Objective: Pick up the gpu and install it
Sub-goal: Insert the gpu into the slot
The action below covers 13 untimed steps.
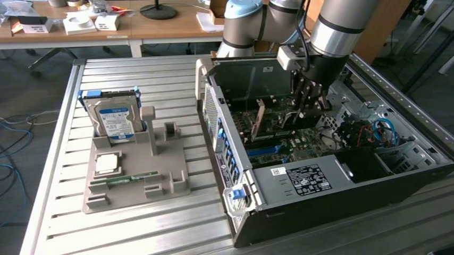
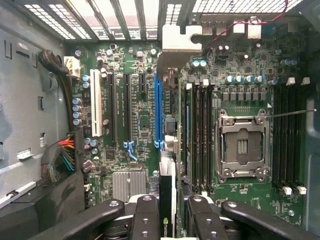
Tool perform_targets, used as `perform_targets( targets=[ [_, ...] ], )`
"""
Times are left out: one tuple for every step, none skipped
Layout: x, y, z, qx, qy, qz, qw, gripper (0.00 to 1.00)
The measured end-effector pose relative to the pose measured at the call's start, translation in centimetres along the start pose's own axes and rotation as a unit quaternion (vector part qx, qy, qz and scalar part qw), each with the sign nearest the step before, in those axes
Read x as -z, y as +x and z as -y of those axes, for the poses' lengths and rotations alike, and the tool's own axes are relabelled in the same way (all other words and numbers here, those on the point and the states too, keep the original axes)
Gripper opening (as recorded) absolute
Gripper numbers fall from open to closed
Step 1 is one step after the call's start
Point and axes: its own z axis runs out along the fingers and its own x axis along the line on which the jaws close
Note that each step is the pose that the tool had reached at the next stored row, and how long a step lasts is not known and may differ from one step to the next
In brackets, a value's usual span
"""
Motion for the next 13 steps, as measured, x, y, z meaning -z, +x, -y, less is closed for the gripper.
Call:
perform_targets(
  targets=[
    [-0.01, 0.02, -0.05, 0.0, 0.0, 0.0001, 1.0, 0.27],
    [-0.02, 0.06, -0.09, 0.0, 0.0, 0.0002, 1.0, 0.27],
    [-0.01, 0.15, -0.12, 0.0, 0.0001, 0.0002, 1.0, 0.27],
    [-0.01, 0.25, -0.12, 0.0, 0.0, 0.0001, 1.0, 0.27],
    [0.0, 0.35, -0.13, 0.0, 0.0, 0.0001, 1.0, 0.27],
    [0.0, 0.46, -0.12, 0.0, 0.0, 0.0001, 1.0, 0.27],
    [0.0, 0.59, -0.12, 0.0, 0.0, 0.0001, 1.0, 0.27],
    [0.0, 0.71, -0.11, 0.0, 0.0, 0.0001, 1.0, 0.27],
    [-0.01, 0.77, -0.12, 0.0, 0.0, 0.0002, 1.0, 0.27],
    [-0.01, 0.78, -0.12, 0.0, 0.0, 0.0002, 1.0, 0.27],
    [-0.01, 0.78, -0.13, 0.0, 0.0001, 0.0004, 1.0, 0.27],
    [-0.01, 0.79, -0.19, 0.0, 0.0, 0.0005, 1.0, 0.27],
    [-0.01, 0.81, -0.28, 0.0, 0.0001, 0.0006, 1.0, 0.27]
  ],
)
